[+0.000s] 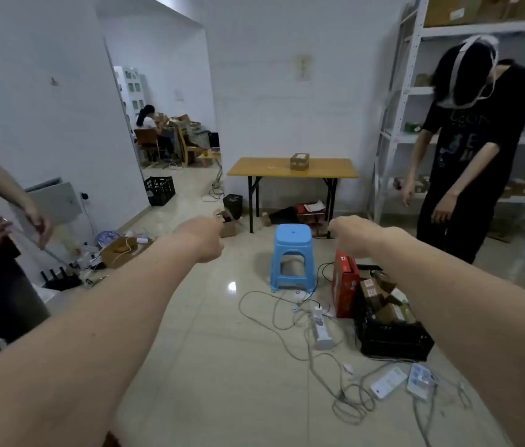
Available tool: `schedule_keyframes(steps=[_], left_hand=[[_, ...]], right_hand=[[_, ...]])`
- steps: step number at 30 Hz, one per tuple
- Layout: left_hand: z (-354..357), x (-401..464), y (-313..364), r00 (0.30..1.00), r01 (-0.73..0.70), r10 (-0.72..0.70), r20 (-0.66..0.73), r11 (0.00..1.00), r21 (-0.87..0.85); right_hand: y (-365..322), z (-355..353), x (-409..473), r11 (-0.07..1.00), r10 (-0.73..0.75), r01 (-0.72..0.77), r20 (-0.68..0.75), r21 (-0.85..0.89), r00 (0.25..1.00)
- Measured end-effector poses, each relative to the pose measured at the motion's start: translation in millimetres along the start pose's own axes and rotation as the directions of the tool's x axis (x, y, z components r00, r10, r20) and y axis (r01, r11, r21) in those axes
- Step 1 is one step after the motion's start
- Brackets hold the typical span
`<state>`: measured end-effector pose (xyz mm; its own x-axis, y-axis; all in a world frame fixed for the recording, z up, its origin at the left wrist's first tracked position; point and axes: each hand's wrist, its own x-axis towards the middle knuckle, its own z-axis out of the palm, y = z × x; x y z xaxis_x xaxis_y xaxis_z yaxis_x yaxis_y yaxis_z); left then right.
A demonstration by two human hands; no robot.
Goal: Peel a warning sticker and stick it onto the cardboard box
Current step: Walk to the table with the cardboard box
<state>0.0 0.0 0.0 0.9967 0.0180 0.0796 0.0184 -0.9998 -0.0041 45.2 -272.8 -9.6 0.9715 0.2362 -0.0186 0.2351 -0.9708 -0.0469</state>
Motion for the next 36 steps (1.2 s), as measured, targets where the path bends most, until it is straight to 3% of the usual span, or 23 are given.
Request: schedule_keyframes(steps=[11,24,36], left_hand=[[42.4,91.7,-26.9,0.997,0.012,-0.01,0.072,1.0,-0.022],[63.5,312.2,-45.0,0.995,0.074,-0.071,0.075,0.996,-0.044],[96.2,529.9,-150.5,0.993,0.082,-0.078,0.085,0.995,-0.049]], right_hand=[[-15.7,31.9,104.3,0.998,-0.051,0.054,0.071,-0.039,0.996],[13.4,25.0,339.6,0.994,-0.112,0.113,0.08,-0.004,0.99],[-24.2,31.0,581.1,0.995,-0.081,0.087,0.123,-0.046,0.989]])
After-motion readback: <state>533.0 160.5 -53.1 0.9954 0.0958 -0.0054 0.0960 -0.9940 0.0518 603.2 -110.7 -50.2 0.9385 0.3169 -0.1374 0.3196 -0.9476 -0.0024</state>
